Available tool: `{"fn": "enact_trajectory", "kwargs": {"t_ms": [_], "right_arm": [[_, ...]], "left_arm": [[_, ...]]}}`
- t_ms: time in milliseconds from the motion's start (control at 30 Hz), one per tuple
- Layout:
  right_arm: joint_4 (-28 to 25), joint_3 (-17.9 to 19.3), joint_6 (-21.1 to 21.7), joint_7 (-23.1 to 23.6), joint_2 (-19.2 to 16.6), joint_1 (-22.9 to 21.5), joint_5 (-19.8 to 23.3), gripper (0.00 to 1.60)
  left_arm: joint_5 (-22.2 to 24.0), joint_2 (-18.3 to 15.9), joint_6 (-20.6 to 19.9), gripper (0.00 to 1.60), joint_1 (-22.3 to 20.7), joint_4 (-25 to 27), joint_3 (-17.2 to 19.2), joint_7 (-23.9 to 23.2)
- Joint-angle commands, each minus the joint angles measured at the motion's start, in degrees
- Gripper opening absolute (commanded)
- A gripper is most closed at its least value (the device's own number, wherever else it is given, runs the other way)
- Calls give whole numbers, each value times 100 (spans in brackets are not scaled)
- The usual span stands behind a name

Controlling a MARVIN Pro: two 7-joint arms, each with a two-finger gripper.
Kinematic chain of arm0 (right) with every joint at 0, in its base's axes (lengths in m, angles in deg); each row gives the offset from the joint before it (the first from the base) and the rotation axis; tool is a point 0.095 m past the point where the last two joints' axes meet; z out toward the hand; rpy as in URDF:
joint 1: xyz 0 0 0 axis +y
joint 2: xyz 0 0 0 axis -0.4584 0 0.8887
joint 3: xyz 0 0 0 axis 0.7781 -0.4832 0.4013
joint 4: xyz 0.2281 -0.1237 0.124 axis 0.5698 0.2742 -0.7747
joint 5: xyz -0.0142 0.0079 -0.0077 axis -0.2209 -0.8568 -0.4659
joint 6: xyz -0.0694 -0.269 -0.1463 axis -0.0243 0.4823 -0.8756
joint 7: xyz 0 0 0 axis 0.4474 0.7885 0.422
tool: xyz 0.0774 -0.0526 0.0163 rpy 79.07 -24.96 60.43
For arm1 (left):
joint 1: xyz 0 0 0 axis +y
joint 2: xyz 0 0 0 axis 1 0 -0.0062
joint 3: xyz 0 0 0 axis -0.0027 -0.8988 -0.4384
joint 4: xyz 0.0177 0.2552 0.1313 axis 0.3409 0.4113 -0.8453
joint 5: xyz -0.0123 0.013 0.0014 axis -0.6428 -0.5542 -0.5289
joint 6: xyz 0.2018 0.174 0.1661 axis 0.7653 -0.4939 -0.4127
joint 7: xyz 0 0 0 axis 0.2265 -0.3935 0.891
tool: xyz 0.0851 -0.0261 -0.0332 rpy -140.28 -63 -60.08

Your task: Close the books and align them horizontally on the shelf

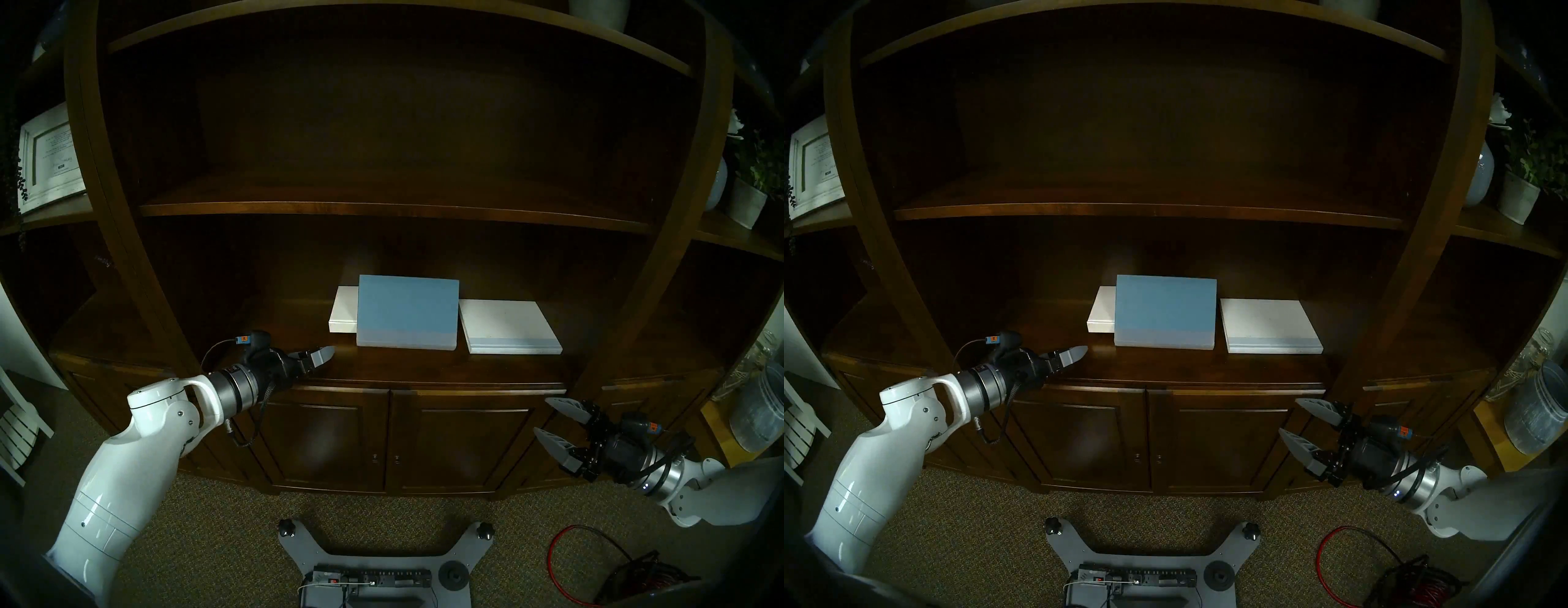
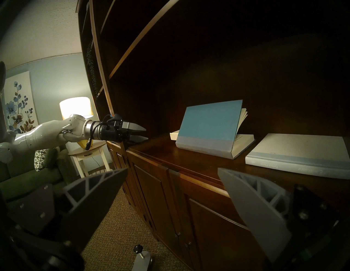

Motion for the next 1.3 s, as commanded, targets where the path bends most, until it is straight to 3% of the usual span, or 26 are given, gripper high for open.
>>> {"fn": "enact_trajectory", "kwargs": {"t_ms": [0, 767, 800, 833, 867, 900, 967, 1033, 1133, 1267], "right_arm": [[-9, 65, -18, -5, -29, -67, 9, 160], [-9, 56, -19, -5, -31, -73, 12, 160], [-9, 57, -20, -5, -31, -74, 12, 160], [-9, 57, -20, -5, -31, -74, 12, 160], [-9, 58, -20, -5, -32, -75, 12, 160], [-9, 58, -20, -5, -32, -76, 12, 160], [-10, 59, -20, -5, -32, -77, 13, 160], [-10, 59, -21, -5, -33, -78, 13, 160], [-10, 60, -21, -5, -33, -80, 13, 160], [-10, 61, -21, -5, -34, -82, 14, 160]], "left_arm": [[238, 390, -12, 160, -697, -157, -63, 133], [681, 1418, -78, 160, -1685, -1063, -332, 859], [696, 1472, -83, 145, -1750, -1119, -349, 901], [707, 1510, -75, 119, -1738, -1130, -348, 922], [720, 1560, -104, 110, -1918, -1248, -392, 975], [736, 1606, -85, 114, -1854, -1237, -372, 996], [758, 1679, -88, 141, -1915, -1320, -385, 1048], [784, 1762, -98, 142, -2031, -1457, -400, 1122], [820, 1869, -103, 160, -2141, -1608, -398, 1205], [879, 2011, -128, 160, -2366, -1872, -393, 1338]]}}
